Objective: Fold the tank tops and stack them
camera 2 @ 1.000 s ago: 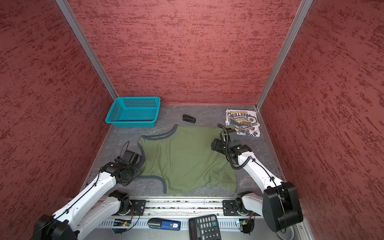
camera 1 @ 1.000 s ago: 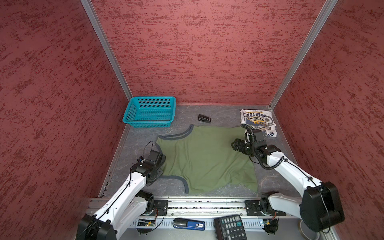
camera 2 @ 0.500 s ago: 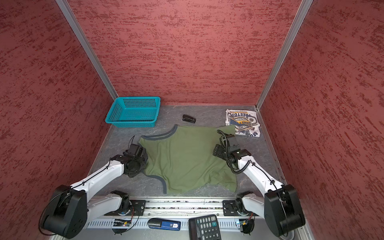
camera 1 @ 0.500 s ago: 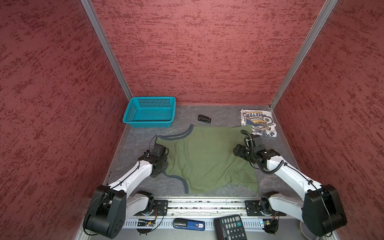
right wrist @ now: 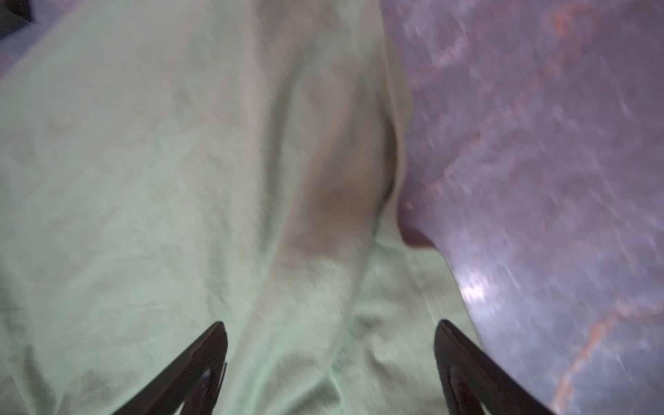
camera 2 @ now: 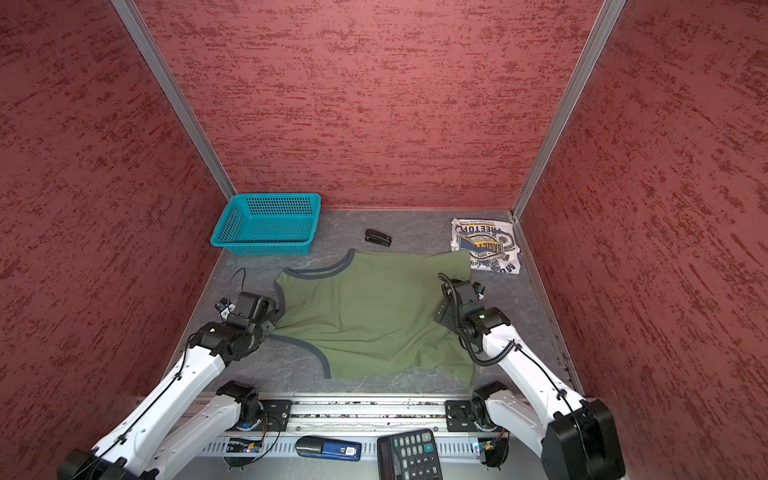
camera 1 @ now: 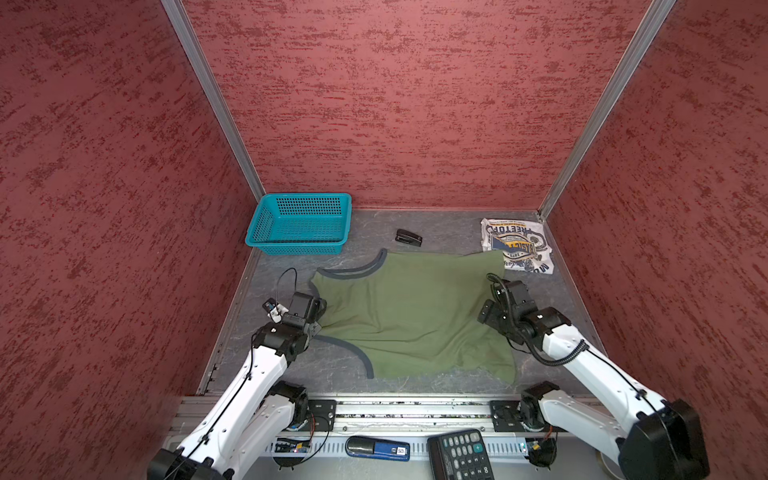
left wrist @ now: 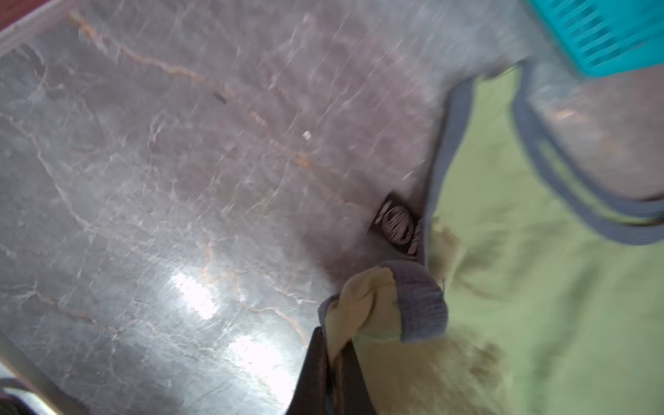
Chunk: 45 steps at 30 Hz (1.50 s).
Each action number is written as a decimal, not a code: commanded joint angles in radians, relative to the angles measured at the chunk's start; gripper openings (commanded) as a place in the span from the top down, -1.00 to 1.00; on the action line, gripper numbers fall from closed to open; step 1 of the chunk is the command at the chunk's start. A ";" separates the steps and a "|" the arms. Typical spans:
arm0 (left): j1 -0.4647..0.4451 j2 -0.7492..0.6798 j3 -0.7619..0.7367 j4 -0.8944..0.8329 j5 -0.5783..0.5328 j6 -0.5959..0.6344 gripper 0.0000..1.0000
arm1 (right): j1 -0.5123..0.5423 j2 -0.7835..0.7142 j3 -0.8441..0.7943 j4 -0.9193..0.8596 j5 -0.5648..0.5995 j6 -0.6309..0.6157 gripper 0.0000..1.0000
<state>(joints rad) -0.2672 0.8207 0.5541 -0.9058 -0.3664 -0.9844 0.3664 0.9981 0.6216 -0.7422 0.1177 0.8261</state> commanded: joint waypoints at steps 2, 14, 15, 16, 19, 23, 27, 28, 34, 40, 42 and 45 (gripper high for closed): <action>0.022 -0.029 -0.039 0.018 0.000 -0.013 1.00 | 0.046 -0.071 -0.050 -0.165 0.066 0.179 -0.77; 0.198 -0.026 -0.079 0.162 0.136 0.100 1.00 | 0.073 -0.090 -0.194 -0.130 -0.030 0.267 -0.50; 0.218 -0.028 -0.078 0.169 0.146 0.110 1.00 | 0.074 -0.080 -0.200 -0.112 -0.035 0.260 -0.42; 0.243 -0.030 -0.076 0.174 0.155 0.121 1.00 | 0.073 -0.071 -0.200 -0.100 -0.034 0.250 -0.34; 0.320 -0.026 -0.070 0.195 0.195 0.159 1.00 | 0.074 -0.043 -0.186 -0.094 -0.017 0.228 -0.14; 0.446 -0.019 -0.071 0.221 0.254 0.209 1.00 | 0.074 -0.036 -0.183 -0.097 -0.004 0.211 0.26; 0.507 0.014 -0.068 0.246 0.312 0.250 0.89 | 0.074 -0.065 -0.173 -0.129 0.011 0.214 0.46; 0.511 0.023 -0.066 0.245 0.318 0.256 0.85 | 0.074 -0.076 -0.168 -0.141 0.012 0.216 0.48; 0.495 0.074 -0.037 0.256 0.455 0.315 -0.07 | 0.075 -0.141 -0.116 -0.190 -0.016 0.197 0.10; 0.167 0.064 0.059 0.094 0.305 0.244 -0.75 | 0.081 -0.146 -0.004 -0.262 0.040 0.151 -0.29; 0.016 0.025 0.088 0.017 0.240 0.175 -0.75 | 0.081 -0.156 0.011 -0.262 0.030 0.143 -0.30; -0.168 -0.001 0.100 -0.072 0.218 0.082 -0.71 | 0.085 -0.174 0.001 -0.247 -0.008 0.148 -0.30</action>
<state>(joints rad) -0.3351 0.8394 0.6407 -0.8303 -0.0746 -0.8005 0.4381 0.8402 0.6147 -0.9531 0.1123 0.9684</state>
